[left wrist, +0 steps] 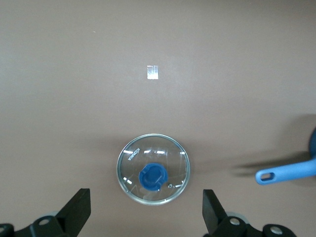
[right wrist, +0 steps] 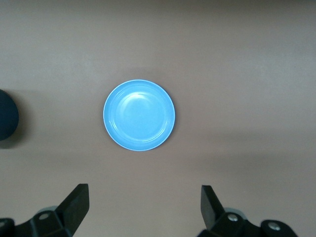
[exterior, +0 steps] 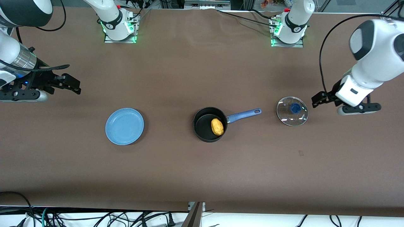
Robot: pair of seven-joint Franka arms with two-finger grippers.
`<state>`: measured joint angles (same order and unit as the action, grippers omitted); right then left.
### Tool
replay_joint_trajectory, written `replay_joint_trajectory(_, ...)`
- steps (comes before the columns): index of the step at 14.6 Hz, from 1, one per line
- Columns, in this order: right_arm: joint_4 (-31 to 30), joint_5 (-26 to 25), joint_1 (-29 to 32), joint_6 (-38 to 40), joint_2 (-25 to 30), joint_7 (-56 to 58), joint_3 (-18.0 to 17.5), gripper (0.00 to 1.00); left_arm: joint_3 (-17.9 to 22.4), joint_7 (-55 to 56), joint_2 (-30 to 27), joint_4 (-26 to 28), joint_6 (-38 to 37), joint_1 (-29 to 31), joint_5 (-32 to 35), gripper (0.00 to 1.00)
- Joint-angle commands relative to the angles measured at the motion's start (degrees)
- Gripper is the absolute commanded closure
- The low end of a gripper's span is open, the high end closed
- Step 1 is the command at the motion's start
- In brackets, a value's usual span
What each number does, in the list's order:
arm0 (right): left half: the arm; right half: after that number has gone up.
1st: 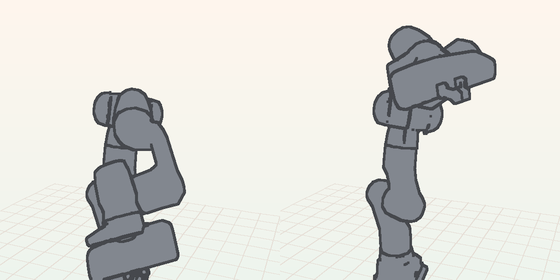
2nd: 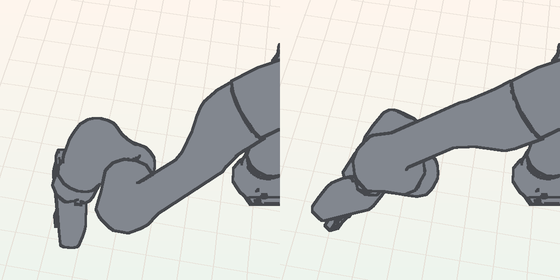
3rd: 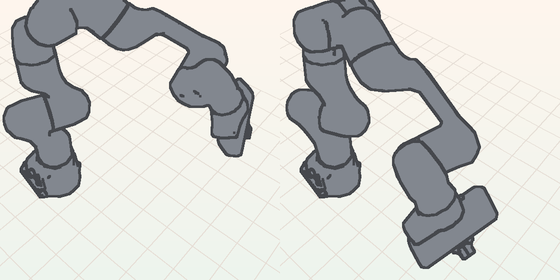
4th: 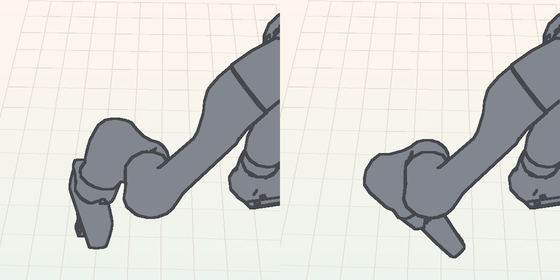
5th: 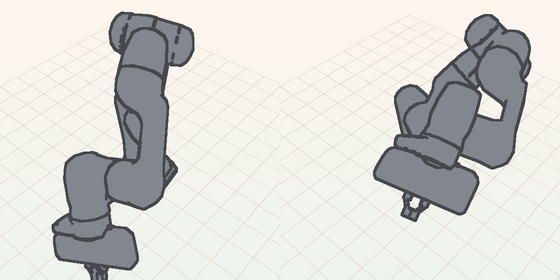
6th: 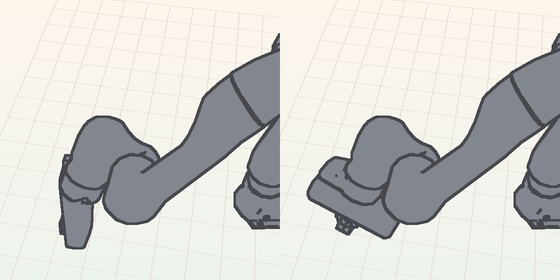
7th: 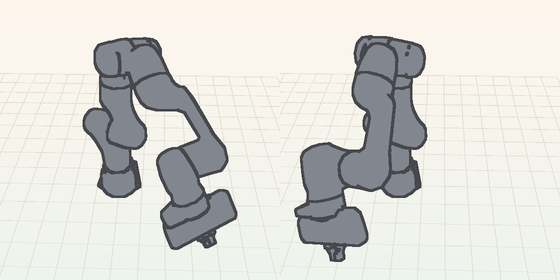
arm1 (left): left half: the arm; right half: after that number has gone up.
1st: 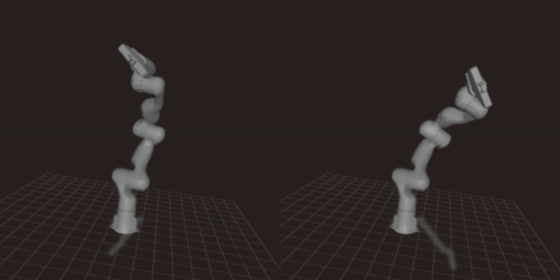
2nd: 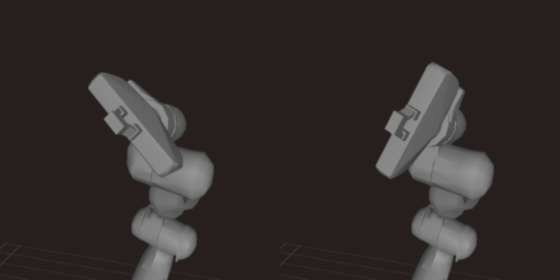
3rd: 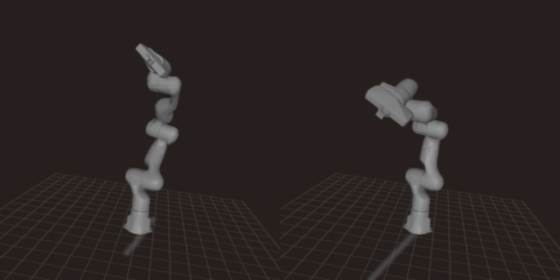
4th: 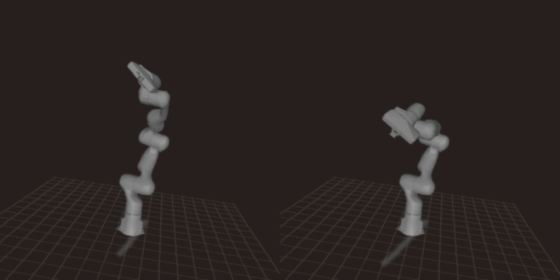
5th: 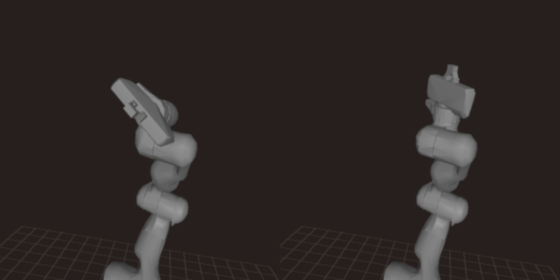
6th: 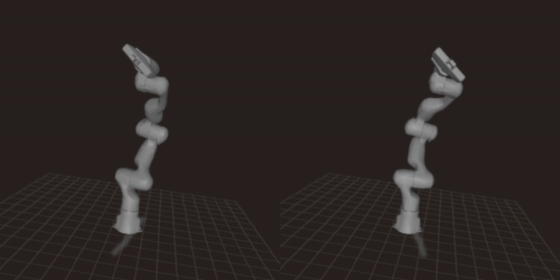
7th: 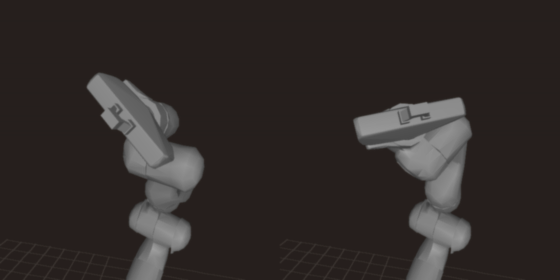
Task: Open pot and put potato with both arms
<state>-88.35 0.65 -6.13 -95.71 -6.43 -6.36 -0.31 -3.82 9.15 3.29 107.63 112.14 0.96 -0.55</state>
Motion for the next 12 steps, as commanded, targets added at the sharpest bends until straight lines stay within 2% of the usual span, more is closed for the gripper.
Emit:
replay_joint_trajectory(1, 2.8, -1.0, 0.9, 0.5, -0.4, 1.0, -0.4, 0.0, 0.0, -1.2, 3.5, -10.1, -8.6, 0.6, -0.9, 0.0)
replay_joint_trajectory(4, 3.1, -1.1, 0.8, 1.2, -0.2, 0.6, -0.4, 0.0, 0.0, -1.4, 7.5, -19.2, -15.7, 0.5, -0.9, 0.0)
replay_joint_trajectory(6, 3.1, -1.1, 0.7, 2.5, -0.1, 0.6, -0.4, 0.0, 0.0, -1.5, 9.3, -22.5, -17.8, 0.5, -0.2, 0.0)
replay_joint_trajectory(12, 3.1, -1.0, 0.7, 3.5, -0.1, 0.6, -0.4, 0.0, 0.1, -8.5, 9.7, -23.3, -17.7, 1.4, -0.4, 0.0)
